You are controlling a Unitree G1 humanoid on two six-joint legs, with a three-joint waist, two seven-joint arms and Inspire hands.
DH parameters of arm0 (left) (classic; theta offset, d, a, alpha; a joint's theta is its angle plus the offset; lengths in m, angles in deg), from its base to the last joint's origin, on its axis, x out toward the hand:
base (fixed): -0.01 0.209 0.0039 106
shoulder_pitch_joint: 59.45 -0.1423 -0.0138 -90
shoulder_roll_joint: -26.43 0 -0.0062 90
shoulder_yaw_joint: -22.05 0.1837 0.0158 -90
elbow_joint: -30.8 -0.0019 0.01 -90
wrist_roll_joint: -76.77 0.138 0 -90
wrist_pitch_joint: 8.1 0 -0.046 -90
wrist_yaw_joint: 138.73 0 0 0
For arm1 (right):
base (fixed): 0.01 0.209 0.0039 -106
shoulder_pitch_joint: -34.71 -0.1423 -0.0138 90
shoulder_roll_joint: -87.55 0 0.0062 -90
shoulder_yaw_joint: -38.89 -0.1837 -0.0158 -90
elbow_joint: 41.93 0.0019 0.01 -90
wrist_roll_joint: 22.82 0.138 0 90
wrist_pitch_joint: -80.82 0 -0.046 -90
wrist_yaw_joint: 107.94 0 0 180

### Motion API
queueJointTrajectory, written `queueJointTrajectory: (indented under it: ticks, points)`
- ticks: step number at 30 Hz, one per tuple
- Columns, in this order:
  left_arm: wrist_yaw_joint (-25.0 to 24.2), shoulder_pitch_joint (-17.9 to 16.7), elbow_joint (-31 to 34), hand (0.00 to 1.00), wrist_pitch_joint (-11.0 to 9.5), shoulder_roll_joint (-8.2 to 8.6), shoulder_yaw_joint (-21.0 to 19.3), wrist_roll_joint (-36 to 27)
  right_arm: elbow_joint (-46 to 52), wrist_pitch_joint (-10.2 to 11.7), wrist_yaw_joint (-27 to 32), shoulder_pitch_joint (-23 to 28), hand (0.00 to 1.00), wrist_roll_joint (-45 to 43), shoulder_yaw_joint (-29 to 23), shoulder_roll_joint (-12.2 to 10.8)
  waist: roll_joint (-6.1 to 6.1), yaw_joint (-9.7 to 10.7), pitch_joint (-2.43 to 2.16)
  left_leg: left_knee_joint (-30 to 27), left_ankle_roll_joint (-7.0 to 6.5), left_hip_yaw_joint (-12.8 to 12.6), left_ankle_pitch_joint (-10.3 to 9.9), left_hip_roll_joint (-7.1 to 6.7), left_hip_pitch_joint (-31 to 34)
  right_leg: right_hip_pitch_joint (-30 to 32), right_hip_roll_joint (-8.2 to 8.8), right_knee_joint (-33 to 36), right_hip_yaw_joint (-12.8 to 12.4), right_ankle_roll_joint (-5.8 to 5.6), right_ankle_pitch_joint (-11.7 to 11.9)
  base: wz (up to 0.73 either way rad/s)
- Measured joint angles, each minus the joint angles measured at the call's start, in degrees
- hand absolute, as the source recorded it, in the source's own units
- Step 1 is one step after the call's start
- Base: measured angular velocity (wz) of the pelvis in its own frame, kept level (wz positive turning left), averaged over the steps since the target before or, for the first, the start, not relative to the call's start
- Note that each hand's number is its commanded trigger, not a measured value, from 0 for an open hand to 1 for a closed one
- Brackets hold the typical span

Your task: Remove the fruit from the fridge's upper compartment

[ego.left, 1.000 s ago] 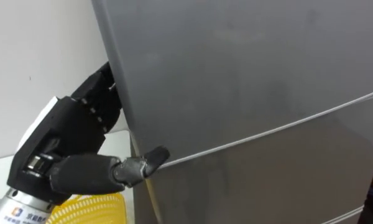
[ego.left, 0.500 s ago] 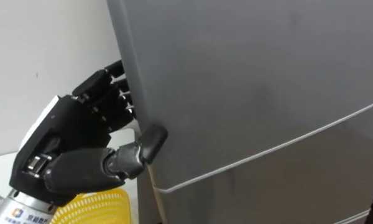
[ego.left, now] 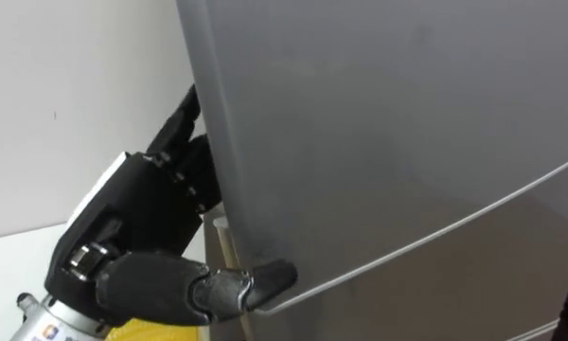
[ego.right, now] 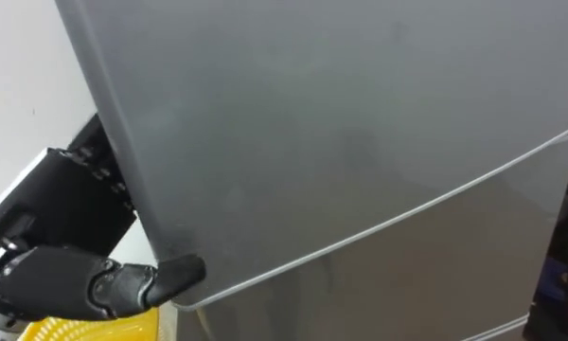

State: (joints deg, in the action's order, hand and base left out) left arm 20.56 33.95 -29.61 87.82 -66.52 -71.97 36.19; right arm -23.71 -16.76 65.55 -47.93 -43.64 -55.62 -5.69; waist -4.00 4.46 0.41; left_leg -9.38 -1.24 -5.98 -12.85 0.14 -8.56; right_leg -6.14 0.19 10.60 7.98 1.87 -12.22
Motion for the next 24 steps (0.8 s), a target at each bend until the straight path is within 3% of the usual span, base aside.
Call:
queueJointTrajectory:
  ticks: [9, 24]
  points:
    - [-2.5, 0.0, -0.6, 0.00, 0.0, -0.51, 1.5, -0.4, 0.1, 0.0, 0.1, -1.1, 0.00, 0.5, 1.7, 0.0, -0.21, 0.2, -0.26, -0.1, 0.00, 0.0, 0.0, -0.07, 0.3, 0.2, 0.09, 0.0, 0.0, -0.06, 0.0, 0.00]
    - [-4.6, 0.0, -0.5, 0.00, 0.0, -0.78, 2.0, -0.3, 0.1, 0.0, -0.4, -1.1, 0.00, 0.5, 2.2, 0.0, -0.30, 0.7, -0.29, -0.2, 0.00, 0.0, 0.0, -0.12, 1.0, 0.7, 0.15, -0.1, 0.2, -0.06, 0.0, 0.00]
